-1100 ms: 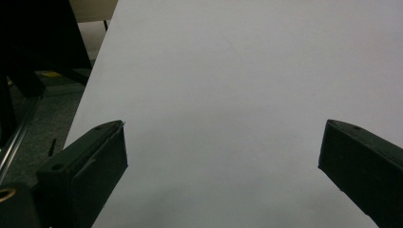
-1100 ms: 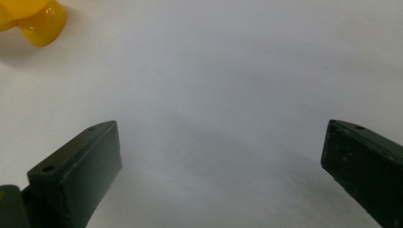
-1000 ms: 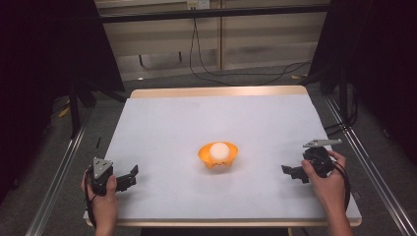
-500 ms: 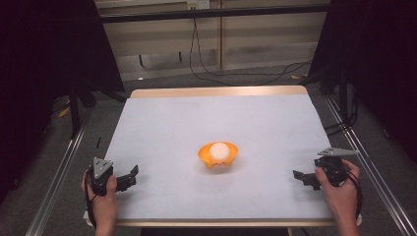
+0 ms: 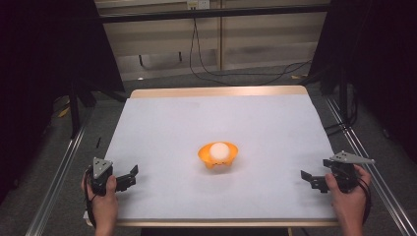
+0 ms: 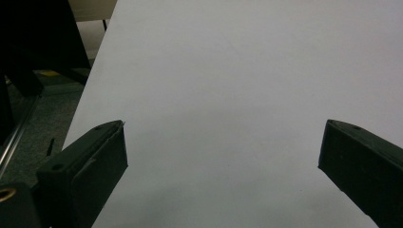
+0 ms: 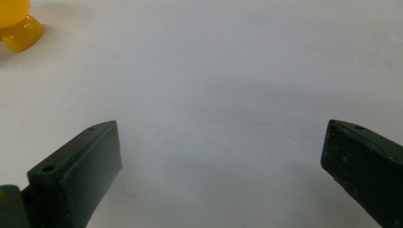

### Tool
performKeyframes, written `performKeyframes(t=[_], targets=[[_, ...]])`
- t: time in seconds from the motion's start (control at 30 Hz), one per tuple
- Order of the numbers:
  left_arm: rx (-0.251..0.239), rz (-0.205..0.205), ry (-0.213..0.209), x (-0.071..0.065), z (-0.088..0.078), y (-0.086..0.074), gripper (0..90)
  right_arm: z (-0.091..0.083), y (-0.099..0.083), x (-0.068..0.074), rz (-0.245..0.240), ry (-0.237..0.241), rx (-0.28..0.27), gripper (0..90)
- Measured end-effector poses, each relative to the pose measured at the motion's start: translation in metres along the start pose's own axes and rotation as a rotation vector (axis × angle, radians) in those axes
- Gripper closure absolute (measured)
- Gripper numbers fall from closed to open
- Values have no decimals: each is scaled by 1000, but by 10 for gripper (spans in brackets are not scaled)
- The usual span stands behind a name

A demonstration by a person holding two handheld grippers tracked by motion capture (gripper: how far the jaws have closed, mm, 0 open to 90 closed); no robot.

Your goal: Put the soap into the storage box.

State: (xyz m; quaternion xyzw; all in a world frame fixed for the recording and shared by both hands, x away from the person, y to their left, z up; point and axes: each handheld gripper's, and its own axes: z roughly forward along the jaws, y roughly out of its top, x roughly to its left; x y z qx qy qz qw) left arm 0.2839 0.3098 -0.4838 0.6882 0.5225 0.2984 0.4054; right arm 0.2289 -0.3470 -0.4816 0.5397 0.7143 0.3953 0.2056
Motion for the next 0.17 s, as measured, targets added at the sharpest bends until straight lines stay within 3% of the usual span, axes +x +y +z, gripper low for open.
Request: performKeyframes(t=[0.17], targets=[[8,-7,-13,1,1,0,23,0,-1,-1,2,11,-6,0]])
